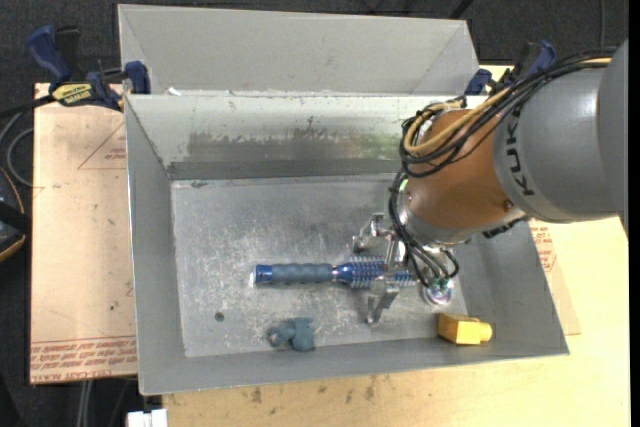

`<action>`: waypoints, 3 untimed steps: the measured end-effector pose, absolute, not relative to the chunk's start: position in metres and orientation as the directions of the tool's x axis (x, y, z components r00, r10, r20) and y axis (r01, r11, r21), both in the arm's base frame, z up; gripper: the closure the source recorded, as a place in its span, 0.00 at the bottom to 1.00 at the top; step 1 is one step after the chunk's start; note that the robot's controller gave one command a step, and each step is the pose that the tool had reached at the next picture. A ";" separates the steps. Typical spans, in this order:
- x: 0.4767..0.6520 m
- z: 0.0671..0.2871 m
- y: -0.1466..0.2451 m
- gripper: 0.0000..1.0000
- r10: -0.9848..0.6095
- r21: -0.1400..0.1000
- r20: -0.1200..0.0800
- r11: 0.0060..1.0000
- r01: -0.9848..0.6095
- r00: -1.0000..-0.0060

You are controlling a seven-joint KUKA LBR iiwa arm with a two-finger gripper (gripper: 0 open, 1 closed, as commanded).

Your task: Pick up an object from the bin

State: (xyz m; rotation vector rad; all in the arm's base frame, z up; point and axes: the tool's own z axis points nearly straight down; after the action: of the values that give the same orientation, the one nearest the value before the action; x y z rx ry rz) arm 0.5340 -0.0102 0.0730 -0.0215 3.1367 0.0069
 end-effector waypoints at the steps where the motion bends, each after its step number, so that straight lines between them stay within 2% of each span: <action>1: 0.535 0.076 -0.009 0.00 -0.015 0.002 0.000 1.000 -0.015 -1.000; 3: 0.536 0.078 -0.008 0.00 -0.013 0.002 0.000 1.000 -0.013 -1.000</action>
Offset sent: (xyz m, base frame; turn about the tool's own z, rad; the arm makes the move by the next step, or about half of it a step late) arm 0.0000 0.0000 0.0000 0.0000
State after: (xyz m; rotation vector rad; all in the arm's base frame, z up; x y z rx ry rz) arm 0.5361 -0.0078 0.0776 -0.0204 3.1417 0.0025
